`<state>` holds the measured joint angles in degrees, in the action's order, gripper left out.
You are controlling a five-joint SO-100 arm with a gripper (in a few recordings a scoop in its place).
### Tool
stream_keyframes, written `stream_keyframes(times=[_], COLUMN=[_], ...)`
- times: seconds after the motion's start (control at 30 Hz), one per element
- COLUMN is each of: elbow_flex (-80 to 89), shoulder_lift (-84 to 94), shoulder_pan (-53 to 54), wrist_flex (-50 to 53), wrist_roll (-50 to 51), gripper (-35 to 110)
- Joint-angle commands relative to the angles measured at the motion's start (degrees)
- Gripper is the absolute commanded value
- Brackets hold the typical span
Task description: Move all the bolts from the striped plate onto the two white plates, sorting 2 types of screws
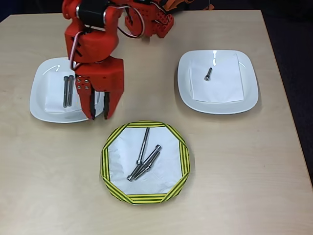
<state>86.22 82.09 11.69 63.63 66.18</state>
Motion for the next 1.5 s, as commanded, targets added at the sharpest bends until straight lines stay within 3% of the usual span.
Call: stream_keyframes(times=[0.0,0.53,1.13,1.47], elbow_flex=[-1.8,5.4,5.9,5.8], shoulder_lift=[-0.2,-2.2,-9.2,-10.3], shoulder_pan=[-4.8,-13.5,-15.8,-14.5], wrist_flex=[-3.3,-13.6,-22.4,-22.0], wrist_roll=[6.1,26.5,33.7,34.0], gripper=[10,12,12,3])
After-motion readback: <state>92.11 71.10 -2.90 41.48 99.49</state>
